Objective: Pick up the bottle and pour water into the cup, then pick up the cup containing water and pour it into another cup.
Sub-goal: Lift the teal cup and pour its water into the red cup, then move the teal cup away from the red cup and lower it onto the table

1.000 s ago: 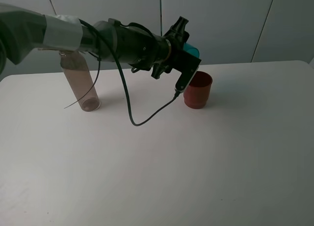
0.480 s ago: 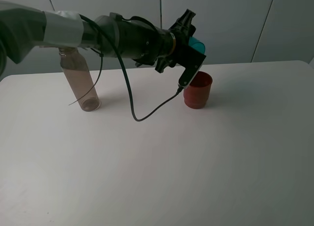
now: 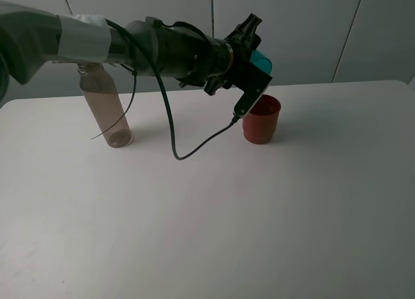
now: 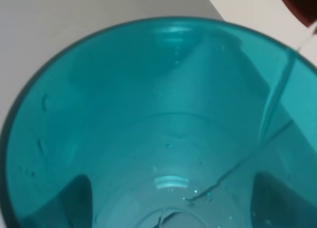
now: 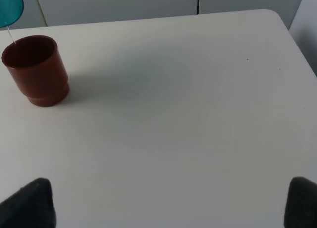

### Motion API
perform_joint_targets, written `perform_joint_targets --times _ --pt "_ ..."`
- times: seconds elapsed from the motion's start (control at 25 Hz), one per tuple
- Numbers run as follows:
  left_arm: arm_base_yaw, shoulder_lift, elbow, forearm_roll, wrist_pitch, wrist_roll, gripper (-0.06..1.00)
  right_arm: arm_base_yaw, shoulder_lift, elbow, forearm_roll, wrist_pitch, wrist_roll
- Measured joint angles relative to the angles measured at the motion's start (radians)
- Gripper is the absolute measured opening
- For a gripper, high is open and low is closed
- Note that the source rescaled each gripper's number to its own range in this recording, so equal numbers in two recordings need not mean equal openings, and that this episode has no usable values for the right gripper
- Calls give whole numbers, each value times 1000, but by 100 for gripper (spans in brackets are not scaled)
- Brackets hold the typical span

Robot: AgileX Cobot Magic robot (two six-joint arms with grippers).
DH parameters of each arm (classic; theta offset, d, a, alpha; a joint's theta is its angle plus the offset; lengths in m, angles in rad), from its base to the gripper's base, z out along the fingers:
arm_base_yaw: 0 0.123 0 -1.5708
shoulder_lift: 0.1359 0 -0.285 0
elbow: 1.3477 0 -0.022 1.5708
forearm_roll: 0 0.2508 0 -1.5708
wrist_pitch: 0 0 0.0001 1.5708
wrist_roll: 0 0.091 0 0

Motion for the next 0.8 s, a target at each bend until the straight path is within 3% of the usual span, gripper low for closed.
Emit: perform_joint_targets --times 0.32,0.4,0.56,0.64,0.8 --pt "0 0 0 -7 -36 -26 15 0 0 0 0 0 0" --pt "0 0 0 -73 -65 -94 15 0 0 0 0 0 0" --pt "-2 0 0 -364 -84 -199 15 0 0 0 0 0 0" --pt "-2 0 0 -548 -86 -209 15 0 0 0 0 0 0" --pt "16 0 18 -818 -156 -217 15 0 0 0 0 0 0"
